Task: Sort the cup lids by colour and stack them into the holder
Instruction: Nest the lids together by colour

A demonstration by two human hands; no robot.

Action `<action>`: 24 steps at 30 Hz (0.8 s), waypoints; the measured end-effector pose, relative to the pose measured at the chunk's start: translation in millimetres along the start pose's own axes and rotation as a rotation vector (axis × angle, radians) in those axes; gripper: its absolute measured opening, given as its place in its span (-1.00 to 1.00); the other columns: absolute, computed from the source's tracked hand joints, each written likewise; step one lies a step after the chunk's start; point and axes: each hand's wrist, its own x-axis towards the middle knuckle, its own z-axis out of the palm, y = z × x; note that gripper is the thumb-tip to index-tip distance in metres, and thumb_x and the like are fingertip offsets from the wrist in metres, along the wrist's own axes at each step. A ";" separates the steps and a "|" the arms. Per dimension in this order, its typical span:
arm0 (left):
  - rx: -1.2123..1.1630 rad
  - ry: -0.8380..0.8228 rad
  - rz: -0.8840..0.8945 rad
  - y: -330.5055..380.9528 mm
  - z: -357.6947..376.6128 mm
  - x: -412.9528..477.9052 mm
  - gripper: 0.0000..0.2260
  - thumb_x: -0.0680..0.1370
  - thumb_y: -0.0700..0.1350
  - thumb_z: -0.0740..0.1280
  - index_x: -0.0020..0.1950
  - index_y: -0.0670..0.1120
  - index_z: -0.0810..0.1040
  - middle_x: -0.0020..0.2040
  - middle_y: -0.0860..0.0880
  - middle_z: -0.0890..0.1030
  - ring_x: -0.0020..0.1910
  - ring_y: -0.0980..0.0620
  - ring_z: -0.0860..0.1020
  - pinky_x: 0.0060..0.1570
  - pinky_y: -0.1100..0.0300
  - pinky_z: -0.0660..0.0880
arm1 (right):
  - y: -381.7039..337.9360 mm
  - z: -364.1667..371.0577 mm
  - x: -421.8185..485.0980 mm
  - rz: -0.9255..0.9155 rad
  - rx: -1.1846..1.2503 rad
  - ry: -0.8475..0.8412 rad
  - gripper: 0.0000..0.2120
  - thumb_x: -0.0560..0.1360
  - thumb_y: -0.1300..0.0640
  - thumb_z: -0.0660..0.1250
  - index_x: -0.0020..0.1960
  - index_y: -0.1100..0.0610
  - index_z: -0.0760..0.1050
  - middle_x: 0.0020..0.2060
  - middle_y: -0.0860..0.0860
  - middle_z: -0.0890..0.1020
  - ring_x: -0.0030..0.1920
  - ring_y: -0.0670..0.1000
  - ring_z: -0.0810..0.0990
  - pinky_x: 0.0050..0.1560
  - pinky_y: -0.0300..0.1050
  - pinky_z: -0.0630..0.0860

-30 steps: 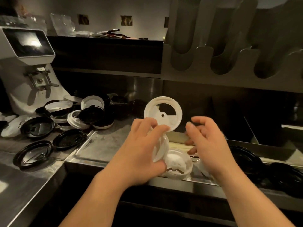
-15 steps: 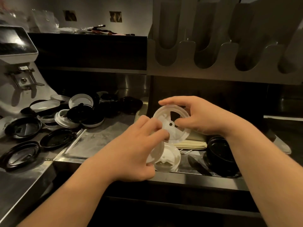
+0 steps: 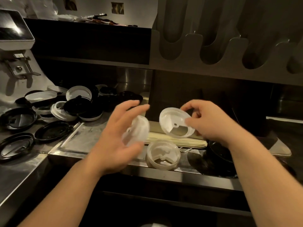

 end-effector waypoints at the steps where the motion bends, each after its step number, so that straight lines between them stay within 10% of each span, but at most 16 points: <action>1: -0.147 0.089 -0.088 -2.8 3.6 -6.2 -0.43 0.42 0.02 0.29 0.47 0.15 0.41 0.47 0.17 0.31 0.49 0.12 0.29 0.32 0.17 0.35 | 5.1 9.7 -5.4 0.046 0.018 0.004 -0.76 0.54 0.20 0.38 0.06 -0.14 0.57 -0.35 0.00 0.63 -0.39 0.00 0.58 -0.35 -0.08 0.60; 9: -1.296 0.635 -0.629 13.4 24.7 -25.1 -0.63 0.59 0.11 0.13 0.18 -0.05 0.59 0.16 -0.18 0.62 0.20 -0.18 0.59 -0.05 -0.14 0.62 | 28.0 75.7 -31.2 0.233 0.035 0.111 -0.92 0.60 0.12 0.29 -0.04 0.00 0.54 -0.11 -0.07 0.61 -0.21 -0.12 0.54 -0.33 -0.30 0.37; 24: -1.486 0.744 -0.773 32.7 42.8 -28.2 -0.54 0.63 0.20 0.13 0.30 -0.08 0.56 0.19 -0.18 0.63 0.29 -0.24 0.57 0.05 -0.10 0.59 | 23.1 100.0 -36.3 0.244 -0.148 0.222 -0.79 0.57 0.14 0.29 0.16 -0.09 0.51 -0.22 -0.06 0.59 -0.33 -0.12 0.46 -0.43 -0.32 0.23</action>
